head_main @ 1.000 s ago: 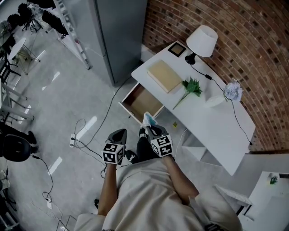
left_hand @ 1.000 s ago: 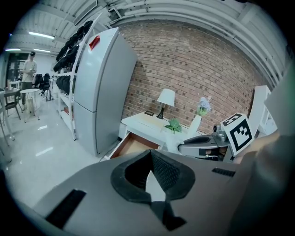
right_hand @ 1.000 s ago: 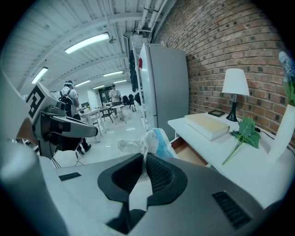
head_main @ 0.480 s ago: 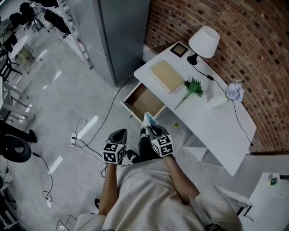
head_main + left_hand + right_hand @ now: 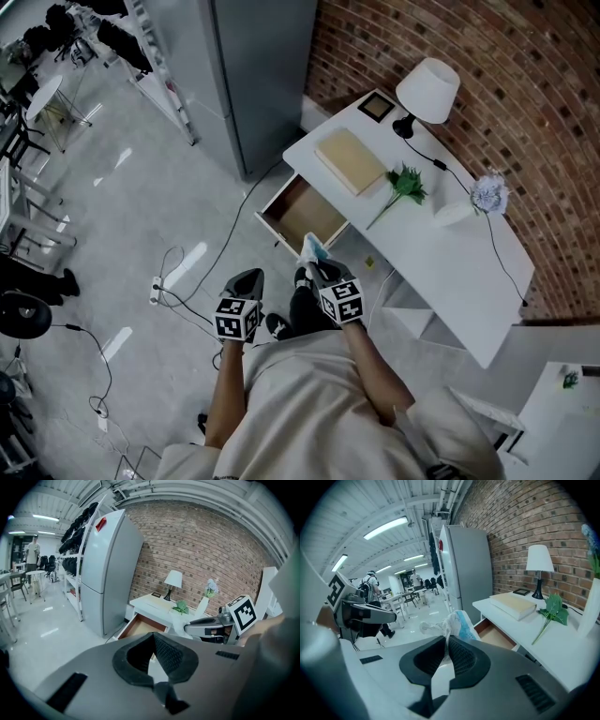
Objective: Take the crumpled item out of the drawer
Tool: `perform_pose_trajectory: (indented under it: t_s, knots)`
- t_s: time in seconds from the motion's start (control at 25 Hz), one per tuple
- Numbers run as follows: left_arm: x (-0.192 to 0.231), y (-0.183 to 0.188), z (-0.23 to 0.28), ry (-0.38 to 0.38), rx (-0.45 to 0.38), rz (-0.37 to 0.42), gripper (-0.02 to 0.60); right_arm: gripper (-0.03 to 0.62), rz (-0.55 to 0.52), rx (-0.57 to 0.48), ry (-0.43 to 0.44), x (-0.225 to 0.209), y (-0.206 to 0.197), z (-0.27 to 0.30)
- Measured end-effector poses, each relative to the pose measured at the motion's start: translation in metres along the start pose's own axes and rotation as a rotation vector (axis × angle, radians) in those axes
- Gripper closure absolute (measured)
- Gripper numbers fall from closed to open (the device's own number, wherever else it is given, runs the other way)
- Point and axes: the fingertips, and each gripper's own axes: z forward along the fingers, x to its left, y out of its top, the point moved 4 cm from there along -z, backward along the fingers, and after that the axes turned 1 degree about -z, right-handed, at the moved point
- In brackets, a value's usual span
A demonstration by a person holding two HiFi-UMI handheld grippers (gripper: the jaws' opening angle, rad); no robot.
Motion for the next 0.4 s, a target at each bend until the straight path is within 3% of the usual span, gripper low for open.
perform_pose_trajectory:
  t_s: [0.4]
  knots:
    - [0.0, -0.0001, 0.0035, -0.007, 0.008, 0.005, 0.566, 0.539, -0.016, 0.006, 0.012, 0.0019, 0.0013, 0.0028]
